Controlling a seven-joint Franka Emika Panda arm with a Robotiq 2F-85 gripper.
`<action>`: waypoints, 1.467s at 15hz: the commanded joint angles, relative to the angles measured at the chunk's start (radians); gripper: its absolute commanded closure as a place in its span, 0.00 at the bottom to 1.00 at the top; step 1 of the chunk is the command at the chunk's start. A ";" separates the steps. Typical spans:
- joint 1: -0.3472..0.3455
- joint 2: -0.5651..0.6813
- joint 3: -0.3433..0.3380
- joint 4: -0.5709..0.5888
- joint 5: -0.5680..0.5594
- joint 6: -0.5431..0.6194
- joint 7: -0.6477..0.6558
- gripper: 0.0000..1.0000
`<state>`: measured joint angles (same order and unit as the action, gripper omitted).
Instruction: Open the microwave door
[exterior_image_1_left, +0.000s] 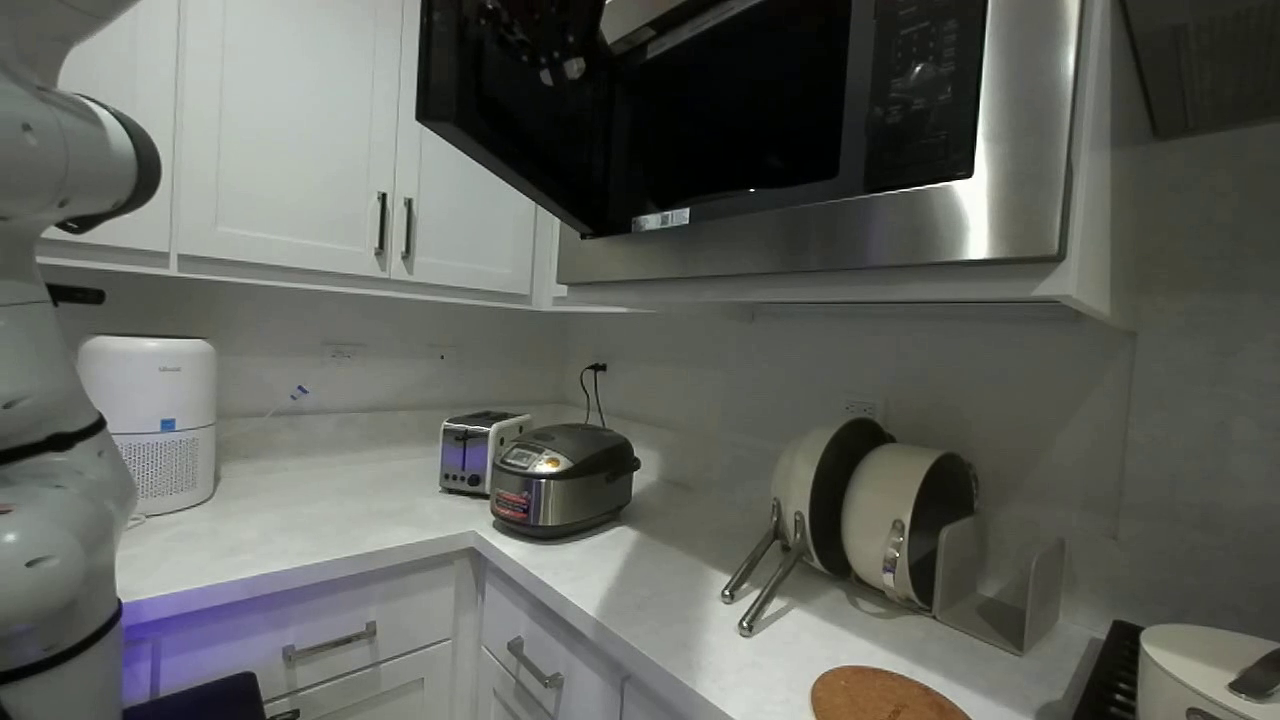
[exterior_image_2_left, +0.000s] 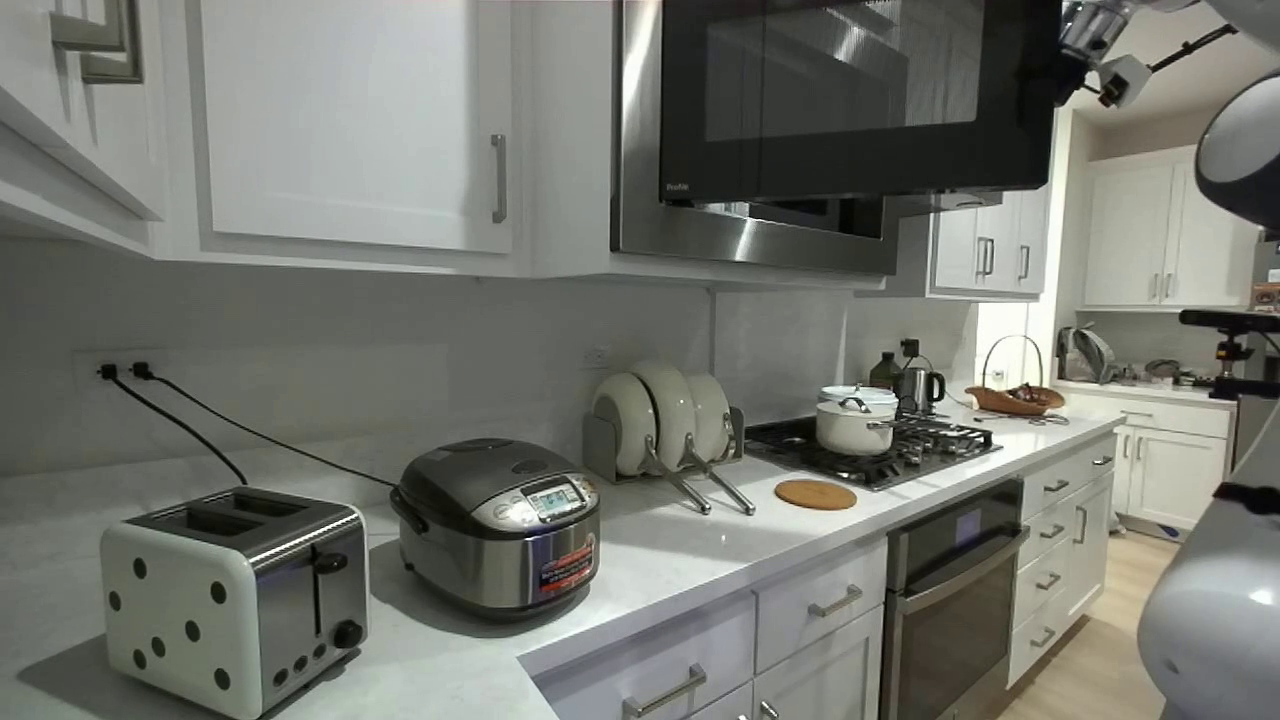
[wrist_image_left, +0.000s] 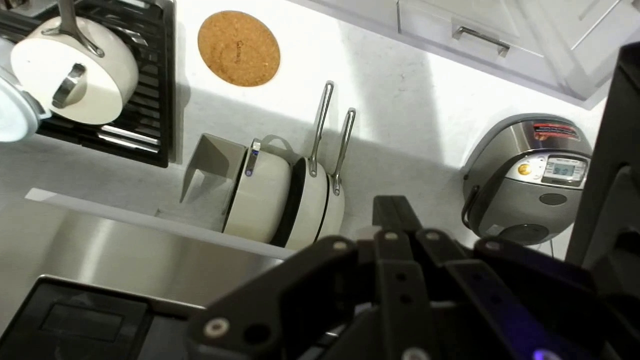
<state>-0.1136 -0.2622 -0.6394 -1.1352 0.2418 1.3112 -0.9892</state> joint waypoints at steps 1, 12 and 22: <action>-0.012 0.049 -0.017 0.077 0.029 -0.072 0.016 1.00; -0.024 0.091 -0.016 0.146 0.028 -0.101 0.010 0.59; -0.127 0.168 -0.032 0.158 0.005 0.002 0.038 0.00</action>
<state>-0.1948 -0.1282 -0.6726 -1.0158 0.2580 1.3024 -0.9665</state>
